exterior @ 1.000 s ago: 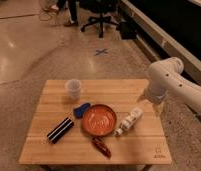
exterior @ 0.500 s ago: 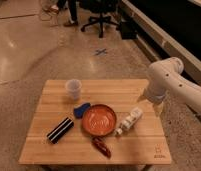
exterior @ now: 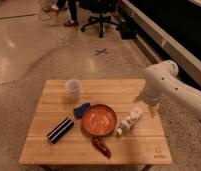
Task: Stand the bottle upright
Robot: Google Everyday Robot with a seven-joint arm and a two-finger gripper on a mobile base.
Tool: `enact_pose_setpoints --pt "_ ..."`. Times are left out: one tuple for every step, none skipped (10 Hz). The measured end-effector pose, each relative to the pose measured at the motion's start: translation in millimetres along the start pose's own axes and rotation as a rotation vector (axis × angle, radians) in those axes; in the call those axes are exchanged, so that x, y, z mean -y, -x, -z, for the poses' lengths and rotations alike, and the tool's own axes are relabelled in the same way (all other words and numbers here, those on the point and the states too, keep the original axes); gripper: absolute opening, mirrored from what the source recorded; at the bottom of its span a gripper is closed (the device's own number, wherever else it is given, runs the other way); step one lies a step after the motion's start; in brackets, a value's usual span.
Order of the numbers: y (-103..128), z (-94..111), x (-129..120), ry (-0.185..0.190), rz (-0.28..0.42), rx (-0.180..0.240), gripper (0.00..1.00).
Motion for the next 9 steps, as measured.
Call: enact_pose_setpoints --pt "7.2 -7.0 3.3 -0.002 -0.003 0.001 0.71" --pt "12.7 -13.8 4.8 0.0 -0.006 -0.005 0.71" --pt "16.1 -18.5 6.0 0.002 -0.007 -0.013 0.71" --pt "19.6 -26.0 7.9 0.003 -0.011 -0.034 0.71" --pt "20.4 -30.7 8.2 0.001 -0.019 -0.049 0.71" --pt "20.6 -34.3 8.8 -0.004 -0.032 -0.063 0.71" --pt "21.9 -40.3 9.0 -0.011 -0.049 -0.082 0.71" --pt "25.4 -46.5 9.7 -0.013 -0.053 -0.094 0.71" --pt "28.7 -51.6 11.0 -0.014 -0.051 -0.103 0.71"
